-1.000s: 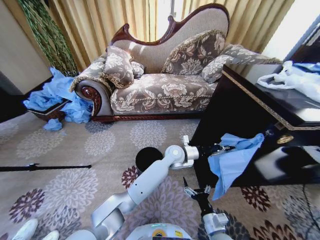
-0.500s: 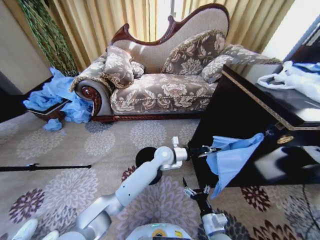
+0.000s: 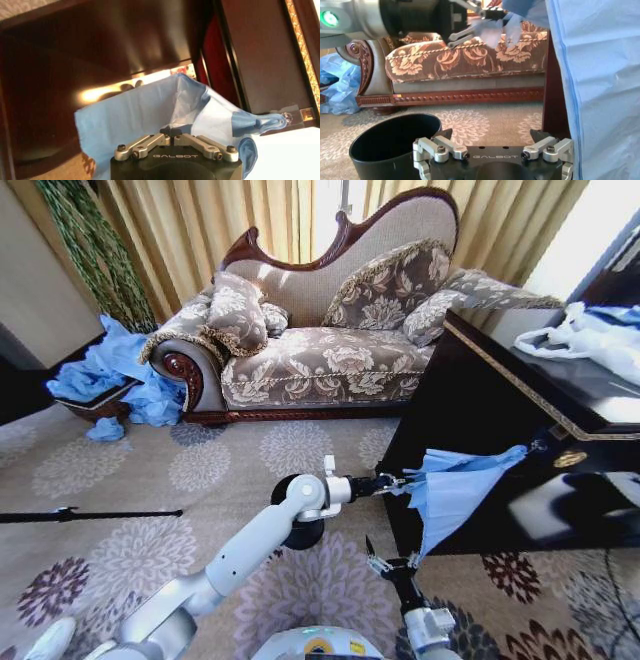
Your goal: Place a garbage bag over the trash bin.
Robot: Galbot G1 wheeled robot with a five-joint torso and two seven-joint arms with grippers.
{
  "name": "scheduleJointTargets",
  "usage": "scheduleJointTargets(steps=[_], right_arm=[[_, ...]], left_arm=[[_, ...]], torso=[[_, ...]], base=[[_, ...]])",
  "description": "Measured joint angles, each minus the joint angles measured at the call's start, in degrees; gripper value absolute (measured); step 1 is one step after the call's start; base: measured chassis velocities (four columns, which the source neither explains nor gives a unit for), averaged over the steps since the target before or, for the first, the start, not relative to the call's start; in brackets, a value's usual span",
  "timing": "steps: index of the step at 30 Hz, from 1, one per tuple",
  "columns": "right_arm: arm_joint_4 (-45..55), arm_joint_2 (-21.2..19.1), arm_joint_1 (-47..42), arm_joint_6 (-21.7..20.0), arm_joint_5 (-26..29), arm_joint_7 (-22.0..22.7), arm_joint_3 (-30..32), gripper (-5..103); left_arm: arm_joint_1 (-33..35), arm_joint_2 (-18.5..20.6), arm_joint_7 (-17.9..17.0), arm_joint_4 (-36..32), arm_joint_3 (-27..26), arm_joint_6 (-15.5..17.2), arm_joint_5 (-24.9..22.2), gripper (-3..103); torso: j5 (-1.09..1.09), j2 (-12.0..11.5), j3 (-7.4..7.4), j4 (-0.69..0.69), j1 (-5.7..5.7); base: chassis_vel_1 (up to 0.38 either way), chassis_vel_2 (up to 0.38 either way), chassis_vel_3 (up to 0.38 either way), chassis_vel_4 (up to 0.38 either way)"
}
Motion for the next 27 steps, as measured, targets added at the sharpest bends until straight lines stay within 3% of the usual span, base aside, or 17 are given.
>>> scheduleJointTargets(steps=[14,27], right_arm=[[-0.41,0.33,0.23,0.52,0.11,-0.25,-0.5,100],[-0.98,0.29,0.58,0.95,0.19,-0.33,-1.94,100]], left_arm=[[1.08,4.8,0.41,-0.55,-4.21,1.1,-0.14,0],[1.97,13.76,1.47,-2.86,-6.15,1.77,-1.28,0]], torso=[[0.0,0.0,0.0,0.0,0.0],[0.0,0.0,0.0,0.0,0.0]], base=[[0.0,0.0,0.0,0.0],[0.0,0.0,0.0,0.0]])
